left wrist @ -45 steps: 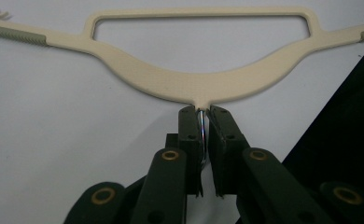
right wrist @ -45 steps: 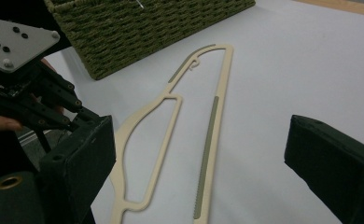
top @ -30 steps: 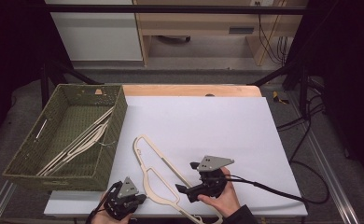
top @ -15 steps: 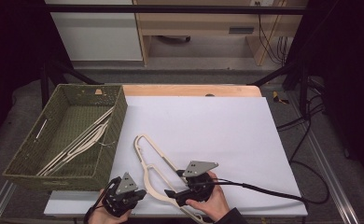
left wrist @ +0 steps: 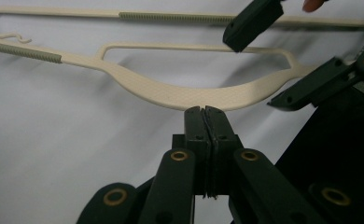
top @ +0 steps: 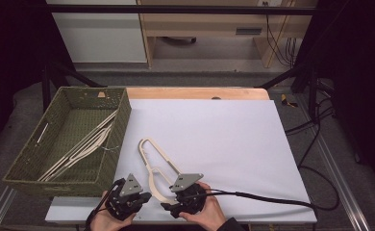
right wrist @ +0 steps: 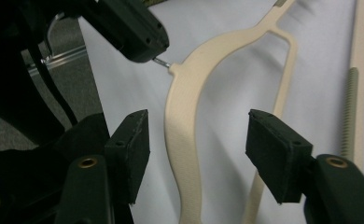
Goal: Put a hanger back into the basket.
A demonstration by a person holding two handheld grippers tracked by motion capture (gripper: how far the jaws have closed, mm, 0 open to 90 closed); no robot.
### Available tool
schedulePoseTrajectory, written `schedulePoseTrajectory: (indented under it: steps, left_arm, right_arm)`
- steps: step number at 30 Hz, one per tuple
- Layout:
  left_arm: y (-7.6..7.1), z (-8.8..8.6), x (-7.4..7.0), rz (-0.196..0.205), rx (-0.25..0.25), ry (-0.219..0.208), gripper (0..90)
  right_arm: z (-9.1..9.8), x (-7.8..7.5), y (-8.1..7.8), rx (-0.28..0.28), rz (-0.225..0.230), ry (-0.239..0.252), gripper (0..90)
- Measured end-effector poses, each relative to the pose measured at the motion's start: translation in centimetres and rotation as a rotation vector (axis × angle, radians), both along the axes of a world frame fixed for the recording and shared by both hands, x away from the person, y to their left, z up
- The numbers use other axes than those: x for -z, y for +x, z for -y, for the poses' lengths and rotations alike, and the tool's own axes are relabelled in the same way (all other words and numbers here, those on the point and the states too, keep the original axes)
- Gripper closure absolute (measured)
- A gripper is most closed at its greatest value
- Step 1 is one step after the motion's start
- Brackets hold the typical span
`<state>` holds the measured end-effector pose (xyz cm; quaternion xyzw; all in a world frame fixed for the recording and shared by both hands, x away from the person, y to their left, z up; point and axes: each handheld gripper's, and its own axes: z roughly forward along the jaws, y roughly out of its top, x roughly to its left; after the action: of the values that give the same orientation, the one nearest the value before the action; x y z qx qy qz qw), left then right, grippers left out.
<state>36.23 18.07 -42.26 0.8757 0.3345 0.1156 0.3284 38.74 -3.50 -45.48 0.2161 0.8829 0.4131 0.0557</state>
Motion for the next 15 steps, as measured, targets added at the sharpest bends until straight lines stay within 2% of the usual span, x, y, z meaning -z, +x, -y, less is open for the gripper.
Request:
schedulePoseTrajectory:
  steps: [5, 11, 13, 15]
  left_arm:
    - [0.1, 0.1, -0.4, 0.002, 0.002, 0.003, 88.8]
    - [0.1, 0.2, -0.5, 0.005, 0.000, 0.005, 88.8]
    - [0.1, 0.2, -0.5, 0.007, 0.000, 0.002, 88.7]
    - [0.1, 0.1, -0.6, 0.010, -0.001, -0.005, 88.7]
  right_arm:
    - [-0.7, 0.7, -0.1, -0.012, -0.004, -0.034, 47.3]
    - [-1.2, 1.2, -0.2, -0.039, 0.005, -0.084, 65.4]
    - [-1.4, 1.3, -0.3, -0.041, 0.014, -0.083, 72.5]
    - [-1.3, 1.3, -0.3, -0.051, 0.026, -0.092, 74.3]
